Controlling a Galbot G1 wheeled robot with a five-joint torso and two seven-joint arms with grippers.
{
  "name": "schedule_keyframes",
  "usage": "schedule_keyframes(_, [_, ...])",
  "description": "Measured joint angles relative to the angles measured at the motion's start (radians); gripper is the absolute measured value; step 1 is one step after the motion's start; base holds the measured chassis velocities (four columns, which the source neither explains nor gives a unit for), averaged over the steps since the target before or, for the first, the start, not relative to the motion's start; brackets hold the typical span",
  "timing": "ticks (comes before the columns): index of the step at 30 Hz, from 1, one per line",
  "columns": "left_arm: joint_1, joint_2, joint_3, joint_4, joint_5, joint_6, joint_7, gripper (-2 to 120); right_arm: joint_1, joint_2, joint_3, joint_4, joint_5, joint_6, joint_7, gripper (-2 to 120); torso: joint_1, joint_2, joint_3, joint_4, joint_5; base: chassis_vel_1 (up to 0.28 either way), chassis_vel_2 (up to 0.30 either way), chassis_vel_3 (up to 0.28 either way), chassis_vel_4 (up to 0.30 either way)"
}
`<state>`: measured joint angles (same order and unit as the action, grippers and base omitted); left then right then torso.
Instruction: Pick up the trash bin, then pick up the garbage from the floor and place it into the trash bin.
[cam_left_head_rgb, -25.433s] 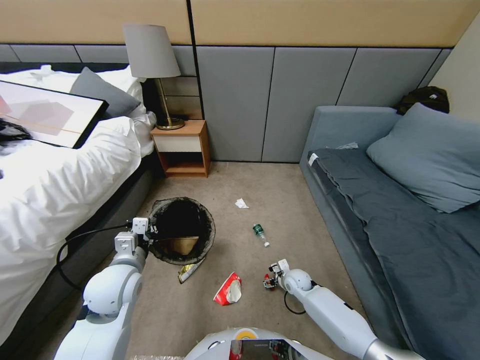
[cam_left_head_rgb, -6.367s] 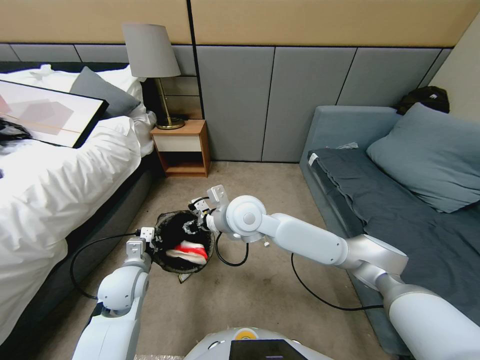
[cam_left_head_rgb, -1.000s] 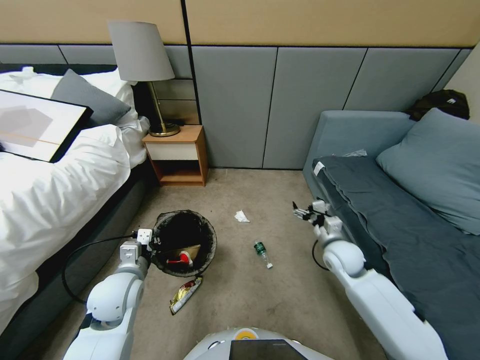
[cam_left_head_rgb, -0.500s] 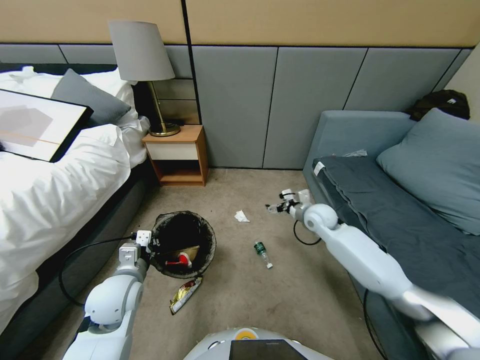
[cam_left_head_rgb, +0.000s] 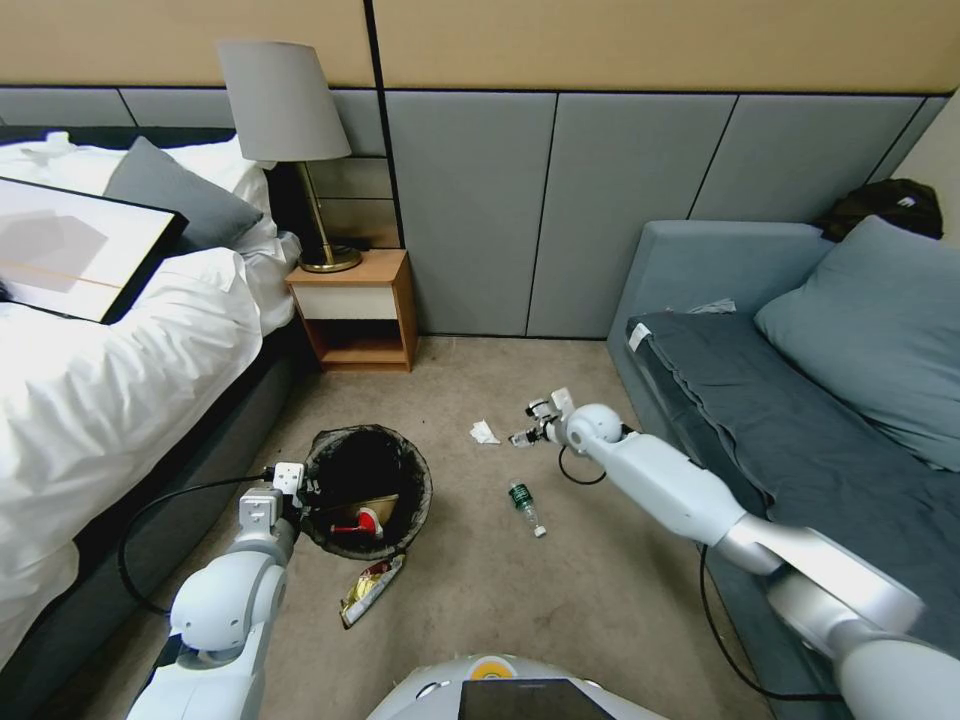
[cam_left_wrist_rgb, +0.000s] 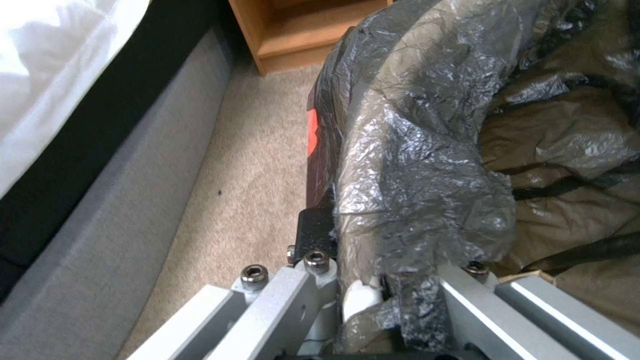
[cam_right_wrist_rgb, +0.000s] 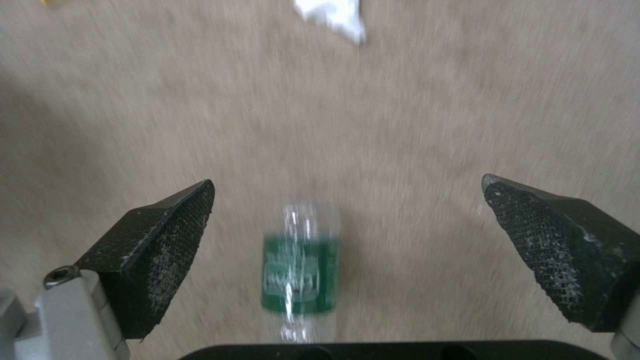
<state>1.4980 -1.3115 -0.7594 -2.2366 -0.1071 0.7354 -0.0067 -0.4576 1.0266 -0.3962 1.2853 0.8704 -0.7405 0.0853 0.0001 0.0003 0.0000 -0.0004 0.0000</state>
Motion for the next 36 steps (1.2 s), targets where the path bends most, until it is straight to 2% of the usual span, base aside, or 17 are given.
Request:
schedule_keyframes(12, [-0.007, -0.003, 0.008, 0.001, 0.007, 0.0, 0.002, 0, -0.09, 0.064, 0.043, -0.062, -0.041, 0.003, 0.007, 100, 0.0, 0.0, 0.0, 0.0004, 0.0, 0.0, 0.0, 0.0, 0.0])
schedule_keyframes(29, [-0.015, -0.004, 0.016, 0.02, 0.011, 0.0, 0.006, 0, -0.115, 0.171, 0.056, -0.199, -0.103, 0.005, -0.017, 100, 0.0, 0.0, 0.0, 0.0003, -0.0001, 0.0, 0.0, 0.0, 0.0])
schedule_keyframes(36, [-0.016, -0.005, 0.016, 0.027, 0.012, 0.0, 0.006, 0, -0.116, 0.193, 0.065, -0.248, -0.149, 0.005, -0.021, 100, 0.0, 0.0, 0.0, 0.0004, 0.0, 0.0, 0.0, 0.0, 0.0])
